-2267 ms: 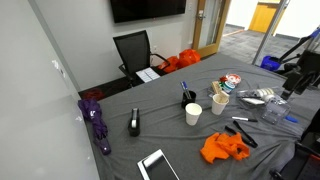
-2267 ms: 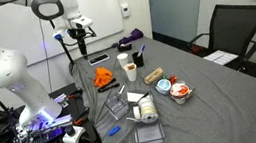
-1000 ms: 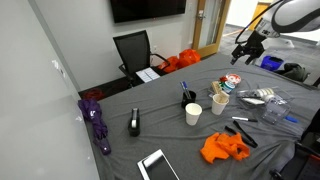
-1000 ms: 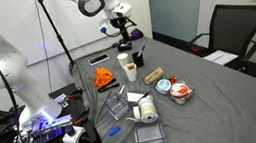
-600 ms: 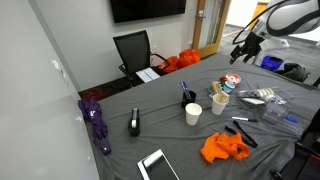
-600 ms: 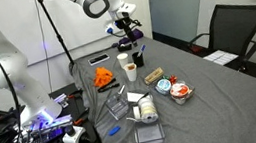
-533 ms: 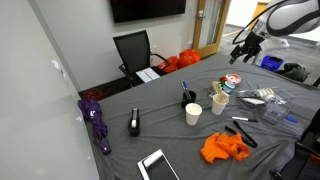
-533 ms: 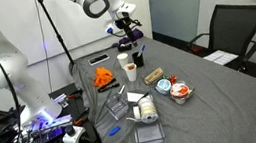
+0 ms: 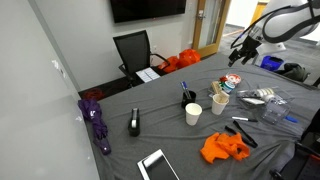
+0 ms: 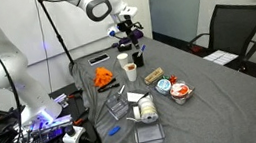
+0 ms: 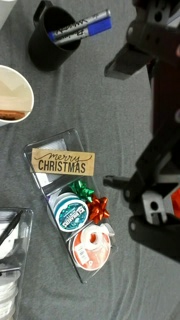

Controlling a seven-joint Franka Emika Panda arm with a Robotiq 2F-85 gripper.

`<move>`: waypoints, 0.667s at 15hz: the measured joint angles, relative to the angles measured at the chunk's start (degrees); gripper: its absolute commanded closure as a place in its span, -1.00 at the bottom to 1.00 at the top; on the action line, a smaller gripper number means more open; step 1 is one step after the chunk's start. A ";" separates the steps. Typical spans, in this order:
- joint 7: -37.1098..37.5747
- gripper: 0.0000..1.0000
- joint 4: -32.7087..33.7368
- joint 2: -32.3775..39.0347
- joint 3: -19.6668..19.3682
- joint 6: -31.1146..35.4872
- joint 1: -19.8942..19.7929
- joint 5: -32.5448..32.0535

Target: Move the wooden object from the clear container to the white cup

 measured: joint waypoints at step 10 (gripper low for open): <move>5.93 -1.00 8.69 18.00 -1.36 9.44 0.08 -1.69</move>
